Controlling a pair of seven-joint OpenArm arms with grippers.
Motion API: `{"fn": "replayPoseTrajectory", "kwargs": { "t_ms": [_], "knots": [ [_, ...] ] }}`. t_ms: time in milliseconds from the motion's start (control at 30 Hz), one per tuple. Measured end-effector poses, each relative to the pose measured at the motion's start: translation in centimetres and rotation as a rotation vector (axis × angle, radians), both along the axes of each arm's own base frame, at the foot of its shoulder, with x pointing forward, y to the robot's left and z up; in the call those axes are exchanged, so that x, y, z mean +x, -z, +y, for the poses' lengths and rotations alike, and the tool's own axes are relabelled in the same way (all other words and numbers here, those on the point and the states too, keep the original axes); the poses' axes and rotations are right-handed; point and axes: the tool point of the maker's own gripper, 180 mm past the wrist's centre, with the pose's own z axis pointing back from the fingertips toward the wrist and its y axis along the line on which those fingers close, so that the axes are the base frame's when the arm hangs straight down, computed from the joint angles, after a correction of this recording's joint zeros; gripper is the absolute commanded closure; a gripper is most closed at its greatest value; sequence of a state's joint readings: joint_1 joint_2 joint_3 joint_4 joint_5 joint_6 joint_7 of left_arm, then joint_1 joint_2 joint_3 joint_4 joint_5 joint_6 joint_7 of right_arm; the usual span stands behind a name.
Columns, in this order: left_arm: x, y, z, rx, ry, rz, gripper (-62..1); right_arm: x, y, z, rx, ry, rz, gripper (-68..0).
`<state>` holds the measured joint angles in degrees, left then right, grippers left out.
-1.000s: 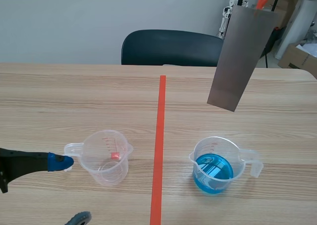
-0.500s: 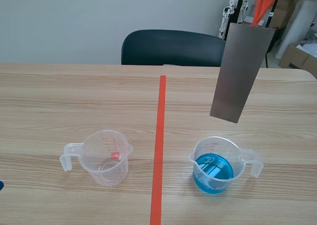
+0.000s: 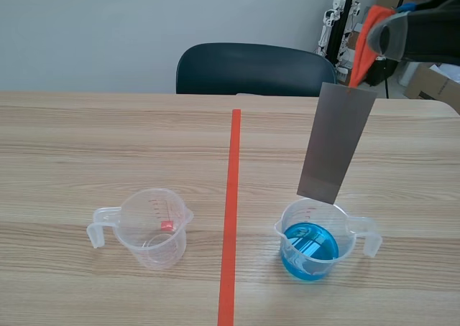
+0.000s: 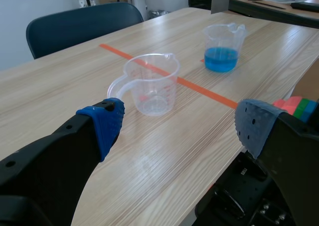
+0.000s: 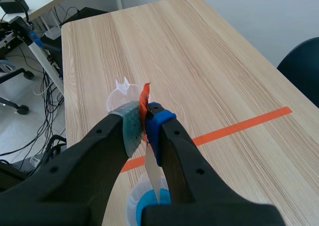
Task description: Do the redox reaction experiment. lower the plate into the blue solution
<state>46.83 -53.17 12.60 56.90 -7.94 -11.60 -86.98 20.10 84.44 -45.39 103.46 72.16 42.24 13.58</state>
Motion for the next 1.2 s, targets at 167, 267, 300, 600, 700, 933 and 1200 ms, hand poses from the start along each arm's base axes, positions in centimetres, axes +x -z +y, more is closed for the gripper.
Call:
{"fn": "replayPoseTrajectory", "kwargs": {
  "t_ms": [167, 267, 300, 600, 700, 933, 1200],
  "knots": [
    [-0.8, 1.1, 0.4, 0.030, -0.027, 0.027, -47.7, 0.3, 0.4, -0.1, -0.007, 0.003, -0.007, 0.2],
    [-1.6, 1.5, -0.5, 0.042, 0.018, 0.027, -47.7, 0.4, 0.9, 0.0, -0.012, 0.001, -0.007, 0.2],
    [-1.7, 1.6, -0.9, 0.041, 0.026, 0.022, -47.7, 0.3, 1.1, 0.0, -0.009, 0.003, 0.000, 0.2],
    [-1.7, 2.4, -4.1, 0.027, 0.104, -0.044, -47.7, 0.0, 2.4, 0.2, -0.031, -0.005, 0.020, 0.2],
    [-1.2, 2.7, -5.4, 0.033, 0.158, -0.083, -47.7, 0.0, 2.7, 0.2, -0.037, -0.008, 0.024, 0.2],
    [-0.2, 3.0, -6.2, 0.051, 0.202, -0.133, -47.7, -0.8, 4.2, 0.5, -0.069, -0.030, 0.043, 0.2],
    [-0.3, 3.1, -6.2, 0.024, 0.203, -0.093, -47.7, -0.8, 4.2, 0.5, -0.063, -0.031, 0.043, 0.2]
  ]
}}
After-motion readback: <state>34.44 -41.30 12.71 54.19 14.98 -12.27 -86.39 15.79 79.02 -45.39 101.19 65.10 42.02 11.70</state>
